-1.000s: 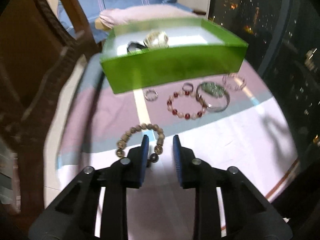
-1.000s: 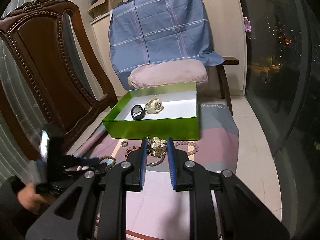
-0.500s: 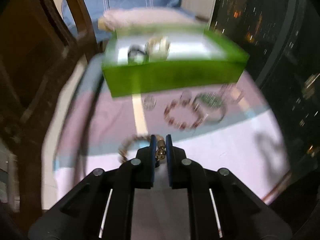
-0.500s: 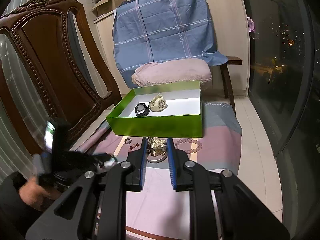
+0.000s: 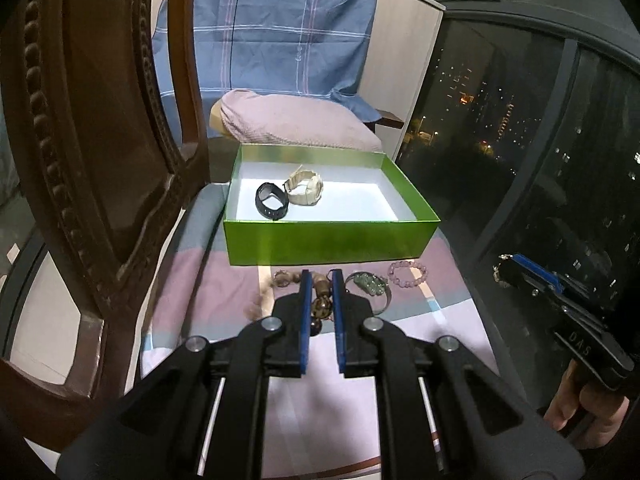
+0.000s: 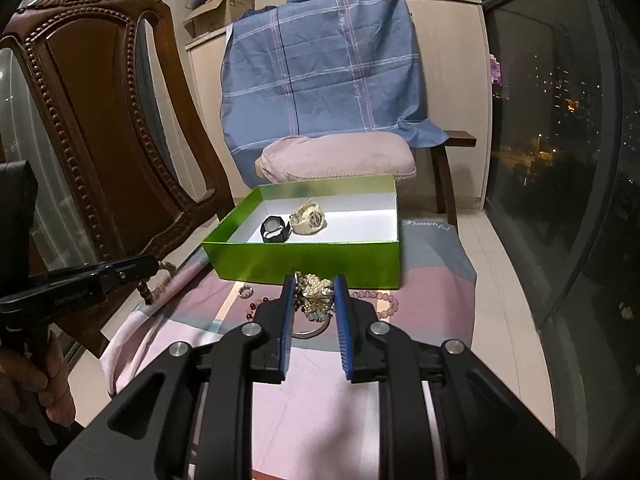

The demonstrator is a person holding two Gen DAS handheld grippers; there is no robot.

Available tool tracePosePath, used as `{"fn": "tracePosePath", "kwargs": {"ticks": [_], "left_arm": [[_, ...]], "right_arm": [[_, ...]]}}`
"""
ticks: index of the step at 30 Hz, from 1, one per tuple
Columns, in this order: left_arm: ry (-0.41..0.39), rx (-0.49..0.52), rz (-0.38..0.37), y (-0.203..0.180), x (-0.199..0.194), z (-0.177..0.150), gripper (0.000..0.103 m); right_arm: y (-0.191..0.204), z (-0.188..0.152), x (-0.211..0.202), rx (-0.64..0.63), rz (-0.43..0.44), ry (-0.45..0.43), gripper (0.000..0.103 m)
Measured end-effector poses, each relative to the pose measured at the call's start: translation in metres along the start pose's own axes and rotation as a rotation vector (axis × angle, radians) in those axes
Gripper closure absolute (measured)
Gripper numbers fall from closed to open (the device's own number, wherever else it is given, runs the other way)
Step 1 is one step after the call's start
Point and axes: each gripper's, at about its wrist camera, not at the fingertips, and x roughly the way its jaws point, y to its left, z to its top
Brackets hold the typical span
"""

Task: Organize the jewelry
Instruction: 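Carry the bead bracelet and gold brooch over the green box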

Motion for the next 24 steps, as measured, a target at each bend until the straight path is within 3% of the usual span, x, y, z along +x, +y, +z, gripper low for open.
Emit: {"fn": "tracePosePath", "kwargs": {"ticks": [24], "left_arm": [[0.021, 0.015, -0.002, -0.005, 0.016, 0.006, 0.093]], "right_arm": [[-0.001, 0.0, 0.003, 0.002, 0.0, 0.02, 0.083]]}}
